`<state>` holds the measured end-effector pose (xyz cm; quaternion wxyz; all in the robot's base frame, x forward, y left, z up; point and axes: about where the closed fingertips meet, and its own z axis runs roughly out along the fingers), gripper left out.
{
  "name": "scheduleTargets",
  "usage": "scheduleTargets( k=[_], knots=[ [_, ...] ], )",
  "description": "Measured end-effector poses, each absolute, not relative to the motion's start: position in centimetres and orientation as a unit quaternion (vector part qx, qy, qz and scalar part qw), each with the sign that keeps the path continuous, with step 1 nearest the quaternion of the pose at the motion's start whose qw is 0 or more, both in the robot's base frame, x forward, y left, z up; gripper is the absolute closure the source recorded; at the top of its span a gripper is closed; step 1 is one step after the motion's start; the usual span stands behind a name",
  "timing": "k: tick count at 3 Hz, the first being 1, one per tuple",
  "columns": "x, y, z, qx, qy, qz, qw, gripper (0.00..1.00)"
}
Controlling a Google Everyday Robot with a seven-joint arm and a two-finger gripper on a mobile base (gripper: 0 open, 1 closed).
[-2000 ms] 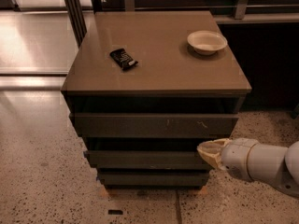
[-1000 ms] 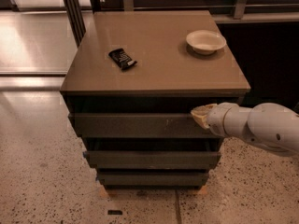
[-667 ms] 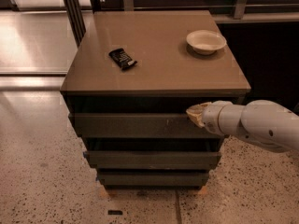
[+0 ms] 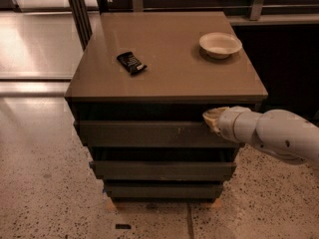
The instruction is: Open top drawer
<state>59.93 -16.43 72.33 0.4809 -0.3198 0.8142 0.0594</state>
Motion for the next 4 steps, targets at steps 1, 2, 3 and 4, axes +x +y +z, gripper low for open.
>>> scheduleTargets(
  k=[1,2,3,4],
  knots=[
    [61.8,-17.2,72.1,-0.298,0.815,0.049,0.494,1.00],
    [61.9,-17.2,72.1,-0.297,0.815,0.048,0.495,1.00],
    [62.2,-17.5,70.9,-0.291,0.825,0.042,0.483,1.00],
    [62.6,-18.1,68.9,-0.282,0.841,0.031,0.460,1.00]
  ],
)
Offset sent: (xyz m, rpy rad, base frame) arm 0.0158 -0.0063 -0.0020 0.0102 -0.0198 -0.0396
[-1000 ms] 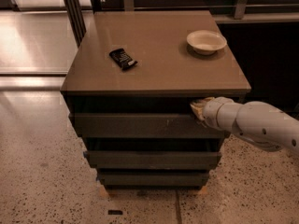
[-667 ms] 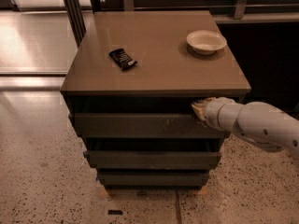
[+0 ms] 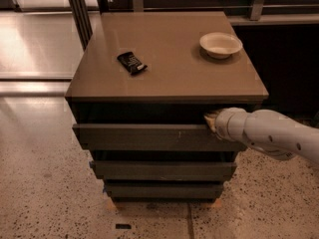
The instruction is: Open top drawer
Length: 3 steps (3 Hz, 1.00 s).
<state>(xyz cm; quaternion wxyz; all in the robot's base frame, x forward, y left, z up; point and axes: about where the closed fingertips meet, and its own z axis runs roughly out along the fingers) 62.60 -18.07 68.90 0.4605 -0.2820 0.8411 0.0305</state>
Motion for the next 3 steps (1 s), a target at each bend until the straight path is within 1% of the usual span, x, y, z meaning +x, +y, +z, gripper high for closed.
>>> scheduleTargets(
  k=[1,3],
  knots=[
    [62.6,-18.1,68.9,-0.282,0.841,0.031,0.460,1.00],
    [60.7,-17.6,67.8,-0.291,0.860,0.062,0.414,1.00]
  ],
)
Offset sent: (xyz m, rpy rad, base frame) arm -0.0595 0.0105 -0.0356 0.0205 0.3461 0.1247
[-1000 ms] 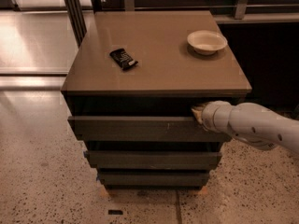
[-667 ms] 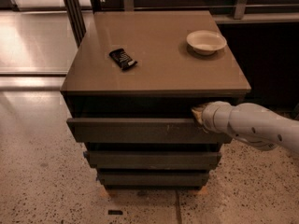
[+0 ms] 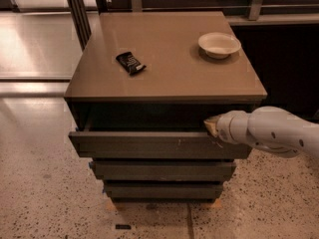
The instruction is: Open top drawer
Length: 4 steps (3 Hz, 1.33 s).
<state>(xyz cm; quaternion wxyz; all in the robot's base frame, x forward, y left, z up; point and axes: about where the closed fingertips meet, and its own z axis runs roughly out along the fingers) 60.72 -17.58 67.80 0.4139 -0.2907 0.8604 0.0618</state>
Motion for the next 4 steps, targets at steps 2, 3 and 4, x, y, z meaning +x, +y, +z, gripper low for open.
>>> scheduleTargets(
  k=[2,3,4],
  knots=[
    [57.9,-17.9,67.1,-0.276,0.873,0.091,0.391,1.00],
    [58.1,-17.8,67.4,-0.276,0.873,0.091,0.391,1.00],
    [54.5,-18.2,66.4,-0.254,0.889,0.126,0.359,1.00]
  ],
)
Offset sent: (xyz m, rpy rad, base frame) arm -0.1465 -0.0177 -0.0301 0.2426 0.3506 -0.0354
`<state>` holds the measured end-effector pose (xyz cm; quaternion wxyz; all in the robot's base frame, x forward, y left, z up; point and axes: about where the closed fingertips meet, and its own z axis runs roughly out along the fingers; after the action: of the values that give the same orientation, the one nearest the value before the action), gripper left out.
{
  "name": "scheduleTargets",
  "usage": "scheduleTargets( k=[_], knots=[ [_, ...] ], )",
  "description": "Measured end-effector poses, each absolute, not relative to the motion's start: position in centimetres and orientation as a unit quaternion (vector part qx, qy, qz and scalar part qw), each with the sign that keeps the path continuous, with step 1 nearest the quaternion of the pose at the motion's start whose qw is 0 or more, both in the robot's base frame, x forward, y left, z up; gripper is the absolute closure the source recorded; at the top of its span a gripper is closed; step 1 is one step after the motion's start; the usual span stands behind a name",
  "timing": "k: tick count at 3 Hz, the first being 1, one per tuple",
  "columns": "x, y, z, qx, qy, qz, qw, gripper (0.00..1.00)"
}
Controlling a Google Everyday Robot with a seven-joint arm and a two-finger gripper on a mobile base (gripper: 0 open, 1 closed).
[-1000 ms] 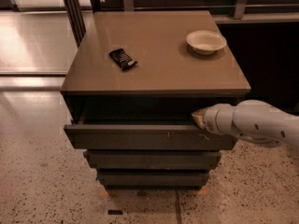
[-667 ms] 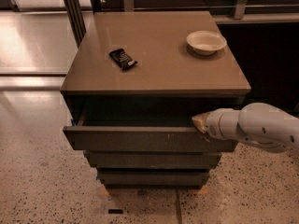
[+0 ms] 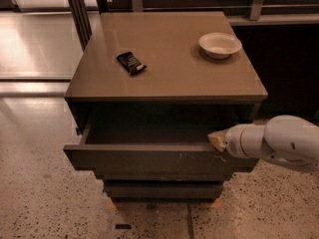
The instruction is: Open top drawer
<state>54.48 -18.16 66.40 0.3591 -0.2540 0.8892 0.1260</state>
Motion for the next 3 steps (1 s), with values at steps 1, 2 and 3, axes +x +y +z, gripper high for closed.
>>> scheduleTargets(
  k=[1,2,3],
  knots=[
    [54.4,-18.2,67.0,-0.253,0.890,0.127,0.358,1.00],
    [52.4,-18.4,66.9,-0.241,0.895,0.146,0.346,1.00],
    [49.0,-18.0,67.5,-0.236,0.895,0.178,0.335,1.00]
  ],
)
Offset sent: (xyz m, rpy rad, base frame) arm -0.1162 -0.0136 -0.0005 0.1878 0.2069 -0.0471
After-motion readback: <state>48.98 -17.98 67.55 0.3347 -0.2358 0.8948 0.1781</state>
